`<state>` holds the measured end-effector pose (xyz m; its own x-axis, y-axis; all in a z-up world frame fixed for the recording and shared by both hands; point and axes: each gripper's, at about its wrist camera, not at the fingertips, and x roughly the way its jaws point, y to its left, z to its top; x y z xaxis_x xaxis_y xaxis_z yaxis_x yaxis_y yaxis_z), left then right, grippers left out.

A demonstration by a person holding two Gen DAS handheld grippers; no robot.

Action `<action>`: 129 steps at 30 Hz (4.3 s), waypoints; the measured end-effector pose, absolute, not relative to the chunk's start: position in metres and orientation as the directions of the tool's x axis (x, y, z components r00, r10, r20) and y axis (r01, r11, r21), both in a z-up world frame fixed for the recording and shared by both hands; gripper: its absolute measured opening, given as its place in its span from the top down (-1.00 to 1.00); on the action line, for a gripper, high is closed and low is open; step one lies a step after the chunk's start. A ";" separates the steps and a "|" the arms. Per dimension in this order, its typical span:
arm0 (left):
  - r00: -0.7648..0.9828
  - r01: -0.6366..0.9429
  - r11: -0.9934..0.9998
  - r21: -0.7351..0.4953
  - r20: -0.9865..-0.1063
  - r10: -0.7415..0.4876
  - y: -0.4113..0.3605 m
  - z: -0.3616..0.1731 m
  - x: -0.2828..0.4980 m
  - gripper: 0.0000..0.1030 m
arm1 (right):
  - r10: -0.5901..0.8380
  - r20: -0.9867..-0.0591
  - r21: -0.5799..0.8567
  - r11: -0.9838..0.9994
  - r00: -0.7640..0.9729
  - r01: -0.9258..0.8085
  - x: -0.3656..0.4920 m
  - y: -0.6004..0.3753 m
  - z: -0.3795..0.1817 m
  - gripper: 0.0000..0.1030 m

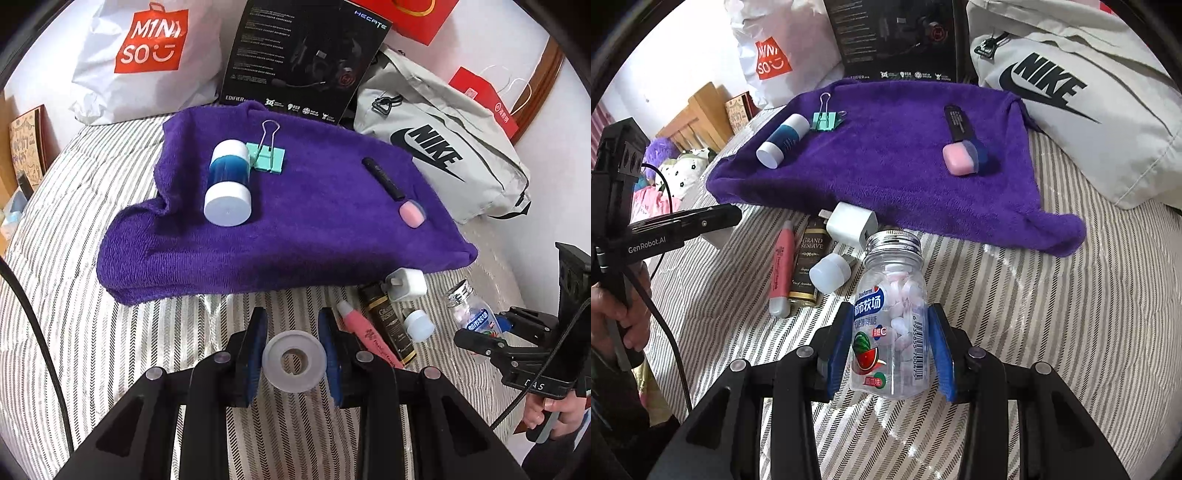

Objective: Organize rigid objects
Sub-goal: 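Lift the tape roll with the left tool while the right tool lifts the pill bottle, then lower the pill bottle onto the towel with the right tool while the left tool sets the tape roll down, then withdraw both tools from the towel toward the loose items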

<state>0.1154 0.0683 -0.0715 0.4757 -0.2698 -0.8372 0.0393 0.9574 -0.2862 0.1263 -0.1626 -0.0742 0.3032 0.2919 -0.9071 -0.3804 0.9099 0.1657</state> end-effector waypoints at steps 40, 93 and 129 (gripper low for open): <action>0.492 0.098 0.948 -0.303 -0.813 -0.311 0.056 -0.047 0.205 0.47 | 0.288 -0.915 0.138 0.882 0.284 -0.451 0.251 -0.126 -0.090 0.21; 0.455 0.070 0.989 -0.133 -0.878 -0.150 0.039 -0.092 0.254 0.14 | 0.302 -0.886 0.152 0.906 0.352 -0.394 0.203 -0.168 -0.058 -0.21; 0.389 -0.004 0.988 -0.156 -0.910 -0.142 -0.006 -0.087 0.111 0.14 | 0.251 -0.894 0.179 0.959 0.372 -0.218 0.099 -0.210 -0.047 -0.22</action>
<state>0.1110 -0.0058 -0.0870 0.3888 -0.1422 -0.9103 -0.0039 0.9878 -0.1560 0.0992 -0.2104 -0.0471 0.3720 0.2515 -0.8935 -0.2182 0.9593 0.1792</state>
